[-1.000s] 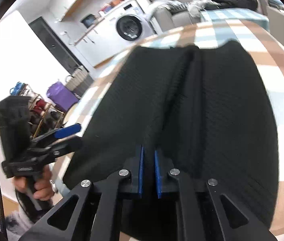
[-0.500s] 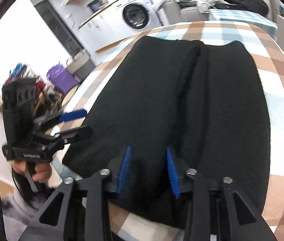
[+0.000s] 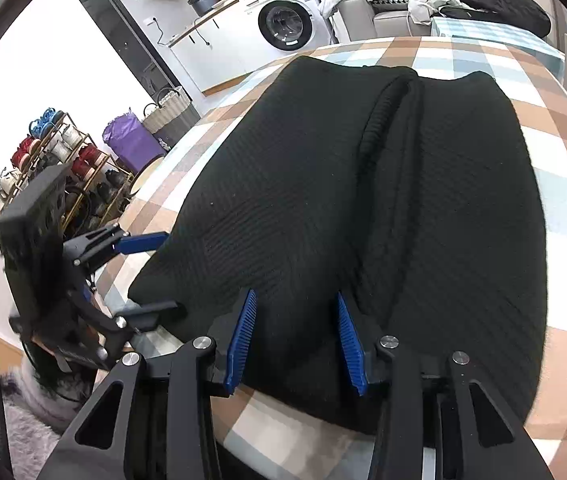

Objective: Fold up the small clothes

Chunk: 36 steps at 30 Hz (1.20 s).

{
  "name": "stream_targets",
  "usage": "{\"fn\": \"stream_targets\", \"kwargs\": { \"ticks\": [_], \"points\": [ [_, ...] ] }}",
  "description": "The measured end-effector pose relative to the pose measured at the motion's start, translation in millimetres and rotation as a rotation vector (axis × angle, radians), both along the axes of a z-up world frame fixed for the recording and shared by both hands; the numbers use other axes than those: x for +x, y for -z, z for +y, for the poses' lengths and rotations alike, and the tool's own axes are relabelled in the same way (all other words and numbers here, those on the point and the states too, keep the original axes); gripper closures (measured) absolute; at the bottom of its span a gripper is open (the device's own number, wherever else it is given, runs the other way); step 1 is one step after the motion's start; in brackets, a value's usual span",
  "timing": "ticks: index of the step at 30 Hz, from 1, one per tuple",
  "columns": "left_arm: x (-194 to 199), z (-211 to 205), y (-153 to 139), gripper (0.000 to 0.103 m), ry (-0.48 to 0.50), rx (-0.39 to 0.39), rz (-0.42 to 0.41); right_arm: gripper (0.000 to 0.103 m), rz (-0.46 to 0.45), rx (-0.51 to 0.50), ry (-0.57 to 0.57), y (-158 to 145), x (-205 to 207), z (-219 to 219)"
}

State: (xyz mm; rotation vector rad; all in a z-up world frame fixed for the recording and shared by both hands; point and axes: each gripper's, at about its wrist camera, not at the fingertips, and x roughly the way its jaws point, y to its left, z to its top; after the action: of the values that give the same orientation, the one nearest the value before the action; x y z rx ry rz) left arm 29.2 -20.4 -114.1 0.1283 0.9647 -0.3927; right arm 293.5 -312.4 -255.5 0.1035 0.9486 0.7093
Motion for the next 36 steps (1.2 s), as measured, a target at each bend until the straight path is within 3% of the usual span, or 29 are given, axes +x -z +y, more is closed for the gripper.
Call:
{"fn": "stream_targets", "kwargs": {
  "ticks": [5, 9, 12, 14, 17, 20, 24, 29, 31, 34, 35, 36],
  "points": [
    [0, 3, 0, 0.012, 0.004, -0.015, 0.003, 0.061, 0.006, 0.041, 0.009, 0, 4, -4],
    [2, 9, -4, 0.012, -0.011, -0.059, -0.003, 0.062, 0.007, 0.099, 0.098, 1, 14, -10],
    [6, 19, -9, 0.012, -0.039, -0.115, -0.003, 0.075, -0.009, 0.088, 0.112, 2, 15, -7],
    [9, 27, -12, 0.012, -0.076, -0.151, -0.005, 0.094, -0.016, 0.090, 0.104, -4, 14, -6],
    [12, 38, -15, 0.012, -0.115, -0.187, -0.005, 0.094, -0.071, 0.074, 0.114, -22, 8, -8],
    [14, 47, -15, 0.012, -0.149, -0.203, -0.001, 0.094, -0.076, -0.065, 0.159, -21, 10, -11],
    [14, 49, -15, 0.012, -0.157, -0.189, 0.006, 0.087, 0.021, 0.005, 0.155, -16, 15, -35],
    [14, 43, -13, 0.012, -0.135, -0.170, 0.005, 0.063, 0.040, 0.057, 0.072, -10, 6, -39],
    [15, 41, -10, 0.012, -0.134, -0.163, 0.012, 0.063, 0.032, 0.055, 0.076, -4, 6, -37],
    [17, 39, -6, 0.012, -0.137, -0.163, 0.025, 0.074, 0.029, 0.069, 0.097, 0, 8, -35],
    [17, 39, -6, 0.012, -0.138, -0.162, 0.024, 0.087, 0.010, 0.080, 0.089, -3, 6, -32],
    [17, 39, -6, 0.012, -0.141, -0.164, 0.023, 0.093, -0.004, 0.076, 0.079, -4, 4, -30]
  ]
}}
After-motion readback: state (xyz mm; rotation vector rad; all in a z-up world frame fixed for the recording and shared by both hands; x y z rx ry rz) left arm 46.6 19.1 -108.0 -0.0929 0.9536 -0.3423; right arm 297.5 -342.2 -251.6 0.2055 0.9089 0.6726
